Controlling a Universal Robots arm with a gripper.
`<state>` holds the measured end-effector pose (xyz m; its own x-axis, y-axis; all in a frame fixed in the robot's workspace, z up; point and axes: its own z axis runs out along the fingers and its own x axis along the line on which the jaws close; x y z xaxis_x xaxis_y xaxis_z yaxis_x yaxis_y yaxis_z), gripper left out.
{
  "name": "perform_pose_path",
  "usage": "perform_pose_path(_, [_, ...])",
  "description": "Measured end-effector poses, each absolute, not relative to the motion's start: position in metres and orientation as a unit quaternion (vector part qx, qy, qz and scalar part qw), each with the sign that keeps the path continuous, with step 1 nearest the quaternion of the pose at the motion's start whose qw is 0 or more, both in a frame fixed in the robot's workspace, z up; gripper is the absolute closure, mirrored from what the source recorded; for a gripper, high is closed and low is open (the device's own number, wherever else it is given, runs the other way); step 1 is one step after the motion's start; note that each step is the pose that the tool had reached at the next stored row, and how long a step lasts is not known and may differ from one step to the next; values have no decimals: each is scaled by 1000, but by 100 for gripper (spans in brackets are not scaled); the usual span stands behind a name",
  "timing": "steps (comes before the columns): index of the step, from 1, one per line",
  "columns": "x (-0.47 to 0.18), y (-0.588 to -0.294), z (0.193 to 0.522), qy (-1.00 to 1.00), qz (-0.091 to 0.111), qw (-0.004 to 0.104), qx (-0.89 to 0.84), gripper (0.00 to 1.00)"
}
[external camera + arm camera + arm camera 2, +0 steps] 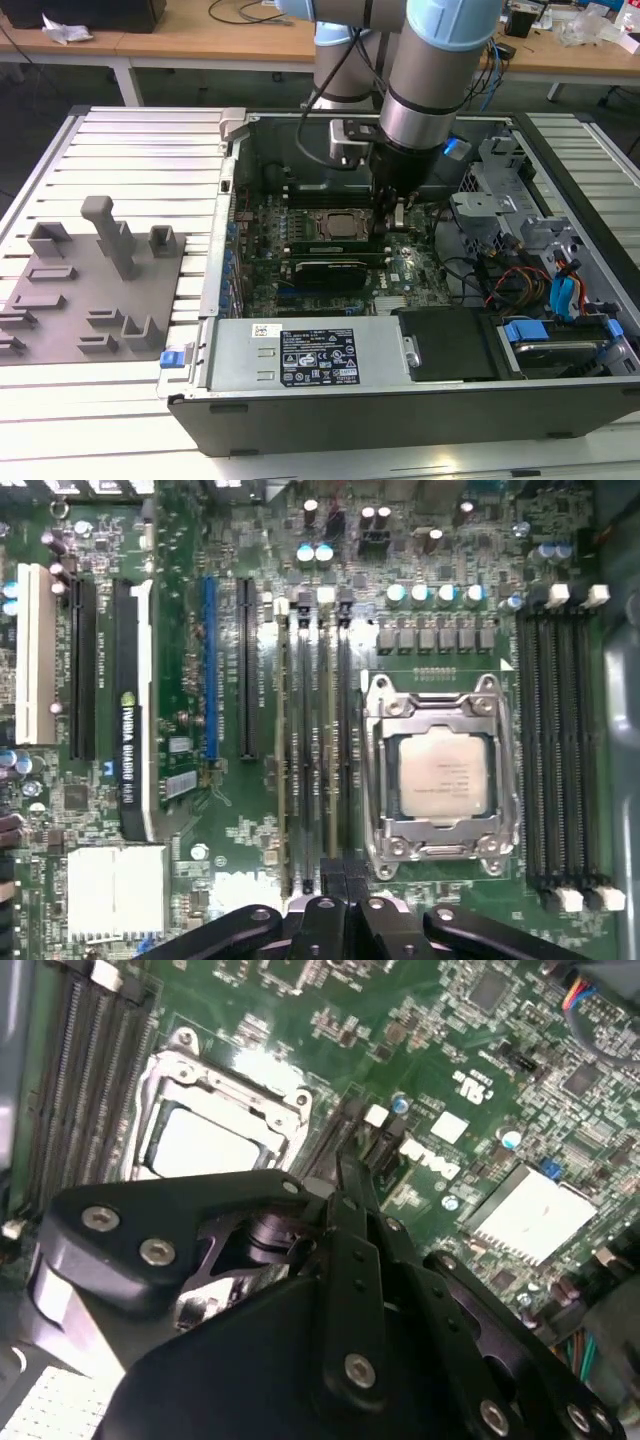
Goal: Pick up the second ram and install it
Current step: 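Press down the second ram until it locks into place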
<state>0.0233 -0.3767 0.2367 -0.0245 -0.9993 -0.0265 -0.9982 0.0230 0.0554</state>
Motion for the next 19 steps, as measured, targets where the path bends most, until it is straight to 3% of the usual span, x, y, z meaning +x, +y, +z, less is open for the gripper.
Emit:
perform_pose_path(1, [24, -380, 234, -714, -47, -7, 698, 89])
perform_pose_path(19, [-4, -380, 238, -715, -22, 6, 699, 89])
